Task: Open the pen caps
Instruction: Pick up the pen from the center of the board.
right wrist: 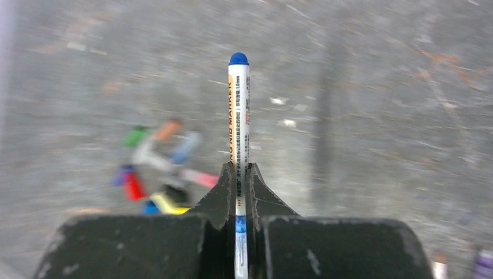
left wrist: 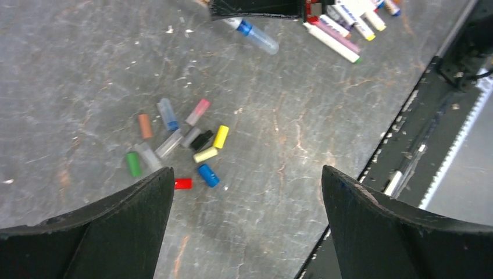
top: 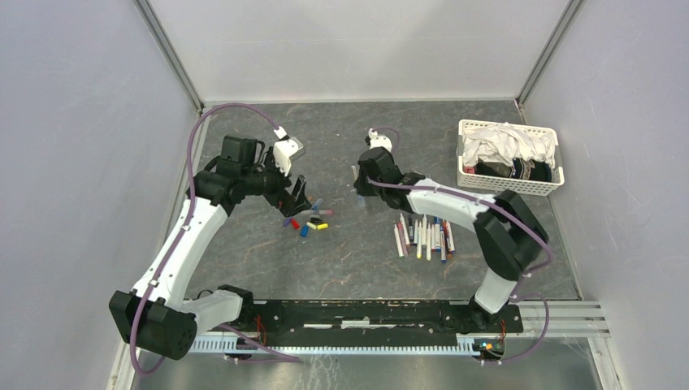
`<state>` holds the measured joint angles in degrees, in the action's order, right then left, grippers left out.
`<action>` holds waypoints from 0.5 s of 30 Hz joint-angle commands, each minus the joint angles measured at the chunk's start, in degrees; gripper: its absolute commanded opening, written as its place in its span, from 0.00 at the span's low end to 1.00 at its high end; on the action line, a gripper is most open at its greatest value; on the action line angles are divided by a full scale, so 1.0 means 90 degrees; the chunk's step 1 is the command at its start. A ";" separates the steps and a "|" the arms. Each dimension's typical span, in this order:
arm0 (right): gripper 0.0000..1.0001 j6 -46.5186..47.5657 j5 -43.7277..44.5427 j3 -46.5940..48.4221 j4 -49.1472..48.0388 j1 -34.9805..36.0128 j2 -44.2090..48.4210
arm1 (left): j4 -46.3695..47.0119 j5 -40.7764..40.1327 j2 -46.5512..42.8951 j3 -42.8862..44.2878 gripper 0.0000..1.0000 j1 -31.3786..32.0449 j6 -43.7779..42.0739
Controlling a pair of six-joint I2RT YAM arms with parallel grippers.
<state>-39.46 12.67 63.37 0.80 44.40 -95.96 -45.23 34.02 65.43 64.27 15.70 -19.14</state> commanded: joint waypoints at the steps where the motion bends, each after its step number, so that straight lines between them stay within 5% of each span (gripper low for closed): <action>1: 0.00 -0.0986 -0.0195 -0.0303 -0.1786 0.0439 0.0807 | 0.0377 0.0921 0.0073 -0.0023 1.00 -0.0036 0.0559; 12: 0.00 -0.1439 0.1220 -0.0291 -0.2968 0.1681 0.1180 | 0.0869 0.1704 -0.0133 -0.0232 1.00 -0.0036 0.1232; 15: 0.00 -0.1401 0.1489 -0.0320 -0.3065 0.1843 0.1224 | 0.0871 0.1609 -0.0171 -0.0218 0.91 -0.0036 0.1184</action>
<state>-51.13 19.88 59.86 -21.54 59.40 -86.43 -40.14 45.91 65.58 62.48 15.70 -11.09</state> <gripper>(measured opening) 0.023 0.963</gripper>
